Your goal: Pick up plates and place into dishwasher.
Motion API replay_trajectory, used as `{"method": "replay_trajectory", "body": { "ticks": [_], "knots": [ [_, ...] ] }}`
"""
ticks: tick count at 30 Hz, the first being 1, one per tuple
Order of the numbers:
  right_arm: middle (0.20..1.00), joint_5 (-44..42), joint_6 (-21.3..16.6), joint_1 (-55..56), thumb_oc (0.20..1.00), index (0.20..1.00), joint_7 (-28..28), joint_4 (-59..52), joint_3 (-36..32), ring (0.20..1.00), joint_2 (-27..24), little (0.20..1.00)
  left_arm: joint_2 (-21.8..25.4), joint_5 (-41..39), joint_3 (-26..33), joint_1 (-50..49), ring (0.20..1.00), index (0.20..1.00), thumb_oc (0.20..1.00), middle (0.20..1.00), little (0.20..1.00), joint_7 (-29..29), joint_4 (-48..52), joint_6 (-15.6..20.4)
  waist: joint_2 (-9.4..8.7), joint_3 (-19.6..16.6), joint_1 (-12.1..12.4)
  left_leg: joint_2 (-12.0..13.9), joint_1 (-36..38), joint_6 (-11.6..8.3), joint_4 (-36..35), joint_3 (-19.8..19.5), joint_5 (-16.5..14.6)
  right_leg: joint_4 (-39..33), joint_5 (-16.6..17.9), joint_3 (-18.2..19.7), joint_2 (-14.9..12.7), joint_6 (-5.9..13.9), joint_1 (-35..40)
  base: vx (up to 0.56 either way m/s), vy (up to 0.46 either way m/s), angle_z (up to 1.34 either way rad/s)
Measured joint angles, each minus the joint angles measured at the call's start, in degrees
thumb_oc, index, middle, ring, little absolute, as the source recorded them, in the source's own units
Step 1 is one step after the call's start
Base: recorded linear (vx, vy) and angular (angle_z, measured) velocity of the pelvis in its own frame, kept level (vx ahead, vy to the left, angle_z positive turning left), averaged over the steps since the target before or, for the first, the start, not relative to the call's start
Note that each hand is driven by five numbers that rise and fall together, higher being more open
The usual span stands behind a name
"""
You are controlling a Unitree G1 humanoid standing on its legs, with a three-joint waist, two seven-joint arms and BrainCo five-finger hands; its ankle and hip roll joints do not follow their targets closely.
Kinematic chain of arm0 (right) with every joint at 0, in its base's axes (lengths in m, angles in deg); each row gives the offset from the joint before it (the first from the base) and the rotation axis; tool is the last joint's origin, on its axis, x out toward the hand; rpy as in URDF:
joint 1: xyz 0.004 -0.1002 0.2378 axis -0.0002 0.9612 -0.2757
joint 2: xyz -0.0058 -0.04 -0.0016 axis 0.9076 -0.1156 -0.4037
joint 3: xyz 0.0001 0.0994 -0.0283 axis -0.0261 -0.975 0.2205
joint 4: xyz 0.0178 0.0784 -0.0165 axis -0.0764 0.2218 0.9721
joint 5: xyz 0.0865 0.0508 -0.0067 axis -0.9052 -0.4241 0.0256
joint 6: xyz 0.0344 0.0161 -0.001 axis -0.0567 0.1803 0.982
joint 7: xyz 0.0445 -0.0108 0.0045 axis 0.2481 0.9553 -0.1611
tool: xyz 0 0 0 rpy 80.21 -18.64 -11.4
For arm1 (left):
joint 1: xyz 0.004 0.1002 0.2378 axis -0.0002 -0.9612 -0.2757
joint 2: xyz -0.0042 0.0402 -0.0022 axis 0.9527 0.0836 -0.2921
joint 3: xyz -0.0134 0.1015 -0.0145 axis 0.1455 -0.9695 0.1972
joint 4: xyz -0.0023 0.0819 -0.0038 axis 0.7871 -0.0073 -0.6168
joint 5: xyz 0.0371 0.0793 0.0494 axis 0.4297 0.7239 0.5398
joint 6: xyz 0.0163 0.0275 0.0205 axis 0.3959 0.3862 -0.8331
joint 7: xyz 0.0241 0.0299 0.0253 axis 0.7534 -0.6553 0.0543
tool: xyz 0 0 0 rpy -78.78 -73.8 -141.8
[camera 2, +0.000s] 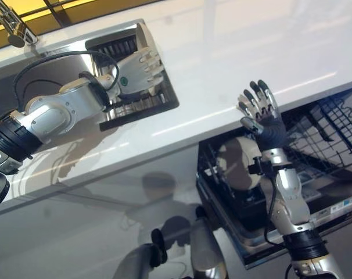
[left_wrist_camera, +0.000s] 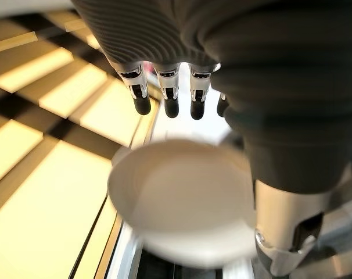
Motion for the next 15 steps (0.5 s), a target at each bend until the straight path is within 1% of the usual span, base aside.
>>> {"method": "replay_trajectory", "body": {
  "ticks": [3, 8, 11, 15],
  "knots": [
    [1.0, 0.0, -1.2, -1.4, 1.0, 1.0, 0.7, -0.3, 0.0, 1.0, -0.6, 1.0, 0.3, 0.5, -0.1, 1.4, 1.0, 1.0, 1.0, 1.0, 1.0, -0.2, -1.1, -0.1, -0.05, 1.2, 0.0, 0.0, -0.7, -0.03, 0.2, -0.1, 0.1, 0.2, 0.1, -0.1, 0.0, -0.04, -0.6, -0.05, -0.025, 0.01],
    [1.0, 0.0, -1.8, -2.6, 1.0, 1.0, 1.0, -0.4, 0.0, 1.0, -1.2, 1.0, 0.3, 4.8, -0.1, 1.5, 1.0, 1.0, 1.0, 1.0, 1.0, -0.3, -3.2, -0.2, -0.33, 2.0, 0.1, 0.1, -1.0, 0.08, 0.1, 0.0, 0.2, 0.1, 0.2, -0.1, 0.1, -0.13, -0.8, -0.03, -0.013, -0.01],
    [1.0, -0.1, -2.5, -3.1, 1.0, 1.0, 1.0, -0.6, 0.0, 1.0, -1.3, 1.0, 0.5, 9.2, -0.1, 1.6, 1.0, 1.0, 1.0, 1.0, 1.0, 2.3, -6.0, -1.5, -0.55, 2.5, 0.1, 0.2, -1.5, 0.06, 0.2, 0.0, 0.1, 0.2, 0.2, -0.1, 0.2, -0.14, -1.3, 0.0, 0.0, 0.0],
    [1.0, -0.2, -2.9, -3.2, 1.0, 1.0, 1.4, -1.4, -0.1, 1.0, -1.3, 1.0, 1.3, 13.7, -0.1, 1.6, 1.0, 1.0, 1.0, 1.0, 1.0, 7.0, -7.2, -3.5, -0.71, 2.8, 0.1, 0.3, -1.8, 0.05, 0.2, 0.0, 0.1, 0.2, 0.2, -0.1, 0.3, -0.19, -1.8, 0.0, 0.0, 0.0]
  ]
}}
